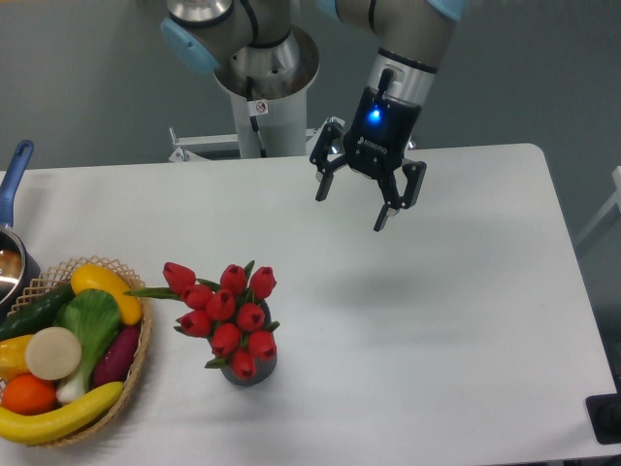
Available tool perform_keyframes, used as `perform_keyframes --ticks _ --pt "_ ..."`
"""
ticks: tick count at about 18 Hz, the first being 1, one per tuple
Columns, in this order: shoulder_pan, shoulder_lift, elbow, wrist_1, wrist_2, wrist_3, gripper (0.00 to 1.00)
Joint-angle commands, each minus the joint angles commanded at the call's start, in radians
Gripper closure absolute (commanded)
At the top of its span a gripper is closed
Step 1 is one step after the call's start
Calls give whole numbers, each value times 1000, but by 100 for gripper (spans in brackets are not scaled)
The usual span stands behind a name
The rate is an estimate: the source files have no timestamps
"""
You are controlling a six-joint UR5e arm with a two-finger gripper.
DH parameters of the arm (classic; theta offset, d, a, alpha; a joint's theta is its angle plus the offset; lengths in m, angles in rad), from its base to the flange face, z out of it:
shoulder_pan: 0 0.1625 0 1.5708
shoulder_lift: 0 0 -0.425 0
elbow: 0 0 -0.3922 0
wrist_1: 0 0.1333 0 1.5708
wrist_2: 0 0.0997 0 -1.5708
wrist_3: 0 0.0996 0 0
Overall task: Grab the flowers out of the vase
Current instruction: 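Move the open gripper down toward the red tulip stems above the vase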
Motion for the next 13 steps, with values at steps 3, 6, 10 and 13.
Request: perform_keyframes --ticks 3,6,10,13 --pt "-25 -51 34 18 -14 -6 0" --pt "-49 -95 67 25 -29 -2 0" --pt "-57 -115 63 25 -130 1 0" --pt "-62 -127 57 52 -201 0 0"
